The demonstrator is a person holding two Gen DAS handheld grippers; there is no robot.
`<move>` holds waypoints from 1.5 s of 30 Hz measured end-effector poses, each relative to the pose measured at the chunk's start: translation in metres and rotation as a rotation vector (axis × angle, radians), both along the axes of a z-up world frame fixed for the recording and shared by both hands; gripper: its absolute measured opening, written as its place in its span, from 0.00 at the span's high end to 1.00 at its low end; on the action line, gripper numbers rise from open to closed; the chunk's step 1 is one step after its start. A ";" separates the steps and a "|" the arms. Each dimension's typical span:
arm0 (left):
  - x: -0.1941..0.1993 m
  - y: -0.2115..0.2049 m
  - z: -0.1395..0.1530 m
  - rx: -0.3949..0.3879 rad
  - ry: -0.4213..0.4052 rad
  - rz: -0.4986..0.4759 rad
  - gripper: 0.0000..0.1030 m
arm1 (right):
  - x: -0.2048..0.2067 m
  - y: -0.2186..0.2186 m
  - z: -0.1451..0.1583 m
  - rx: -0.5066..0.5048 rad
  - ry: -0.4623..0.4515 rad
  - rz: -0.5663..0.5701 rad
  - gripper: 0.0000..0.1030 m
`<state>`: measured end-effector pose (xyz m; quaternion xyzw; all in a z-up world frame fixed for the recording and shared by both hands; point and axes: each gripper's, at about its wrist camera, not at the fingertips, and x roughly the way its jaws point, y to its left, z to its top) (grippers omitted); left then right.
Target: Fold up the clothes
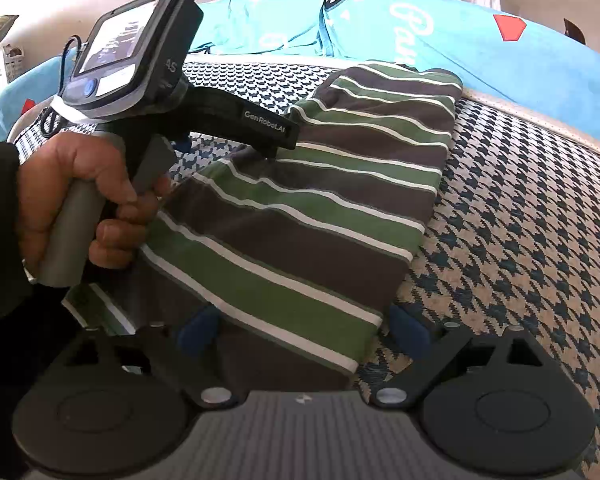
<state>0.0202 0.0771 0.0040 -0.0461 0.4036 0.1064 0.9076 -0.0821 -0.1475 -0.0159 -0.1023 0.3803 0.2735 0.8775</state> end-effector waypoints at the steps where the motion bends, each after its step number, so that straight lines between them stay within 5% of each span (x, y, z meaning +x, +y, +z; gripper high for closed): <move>1: -0.002 0.002 0.000 -0.003 0.000 0.008 0.00 | 0.000 0.000 0.000 0.000 0.000 0.002 0.08; 34: -0.040 0.007 -0.002 0.038 -0.014 0.057 0.00 | -0.006 -0.006 -0.007 0.051 -0.048 -0.010 0.01; 45: -0.049 0.005 0.000 0.039 -0.006 0.051 0.00 | -0.005 -0.002 -0.003 -0.036 -0.028 0.001 0.00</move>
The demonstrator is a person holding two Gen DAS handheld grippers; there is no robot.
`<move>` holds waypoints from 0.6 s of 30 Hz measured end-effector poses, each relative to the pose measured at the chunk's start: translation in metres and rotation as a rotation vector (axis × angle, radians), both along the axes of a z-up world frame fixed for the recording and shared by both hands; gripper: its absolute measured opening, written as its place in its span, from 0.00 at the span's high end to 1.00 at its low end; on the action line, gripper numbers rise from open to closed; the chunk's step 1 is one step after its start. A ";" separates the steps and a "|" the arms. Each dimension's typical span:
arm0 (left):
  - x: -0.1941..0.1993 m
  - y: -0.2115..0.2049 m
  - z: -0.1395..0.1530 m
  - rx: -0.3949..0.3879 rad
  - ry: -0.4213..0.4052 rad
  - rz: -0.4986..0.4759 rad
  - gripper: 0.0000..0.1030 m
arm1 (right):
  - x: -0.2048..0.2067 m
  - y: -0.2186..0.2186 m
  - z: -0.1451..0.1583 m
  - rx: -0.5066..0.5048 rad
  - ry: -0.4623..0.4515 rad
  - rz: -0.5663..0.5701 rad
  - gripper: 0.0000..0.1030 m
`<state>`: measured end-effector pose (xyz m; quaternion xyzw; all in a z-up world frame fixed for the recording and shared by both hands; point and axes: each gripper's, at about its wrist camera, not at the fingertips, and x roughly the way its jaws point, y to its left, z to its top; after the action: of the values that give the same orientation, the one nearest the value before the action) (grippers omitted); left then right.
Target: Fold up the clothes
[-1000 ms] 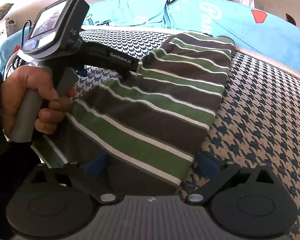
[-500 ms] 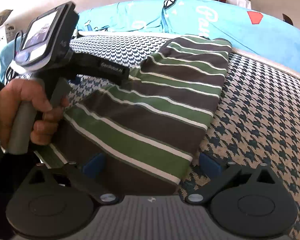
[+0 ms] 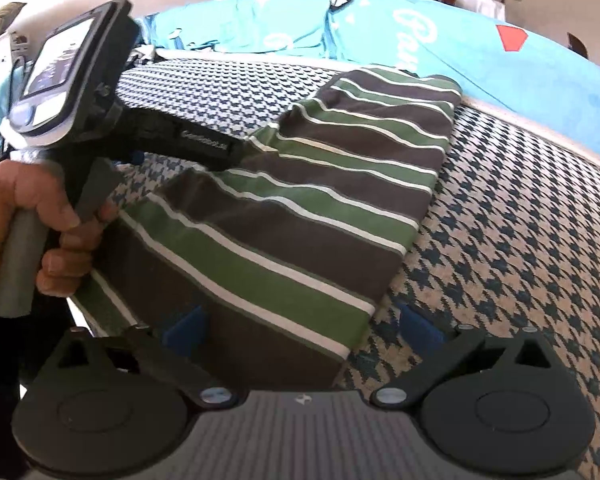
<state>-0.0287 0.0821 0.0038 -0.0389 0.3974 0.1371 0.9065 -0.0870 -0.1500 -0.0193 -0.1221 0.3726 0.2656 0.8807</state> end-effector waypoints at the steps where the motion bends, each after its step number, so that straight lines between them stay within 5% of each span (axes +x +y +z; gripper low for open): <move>1: -0.001 0.000 0.000 -0.001 0.003 0.000 0.00 | 0.000 0.000 0.000 -0.008 0.001 -0.007 0.00; 18: -0.022 -0.005 0.003 -0.009 0.022 0.008 0.00 | 0.010 -0.025 0.005 0.063 0.043 -0.133 0.00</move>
<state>-0.0504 0.0772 0.0069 -0.0428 0.4079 0.1392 0.9013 -0.0767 -0.1753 -0.0148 -0.0635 0.3903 0.2205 0.8916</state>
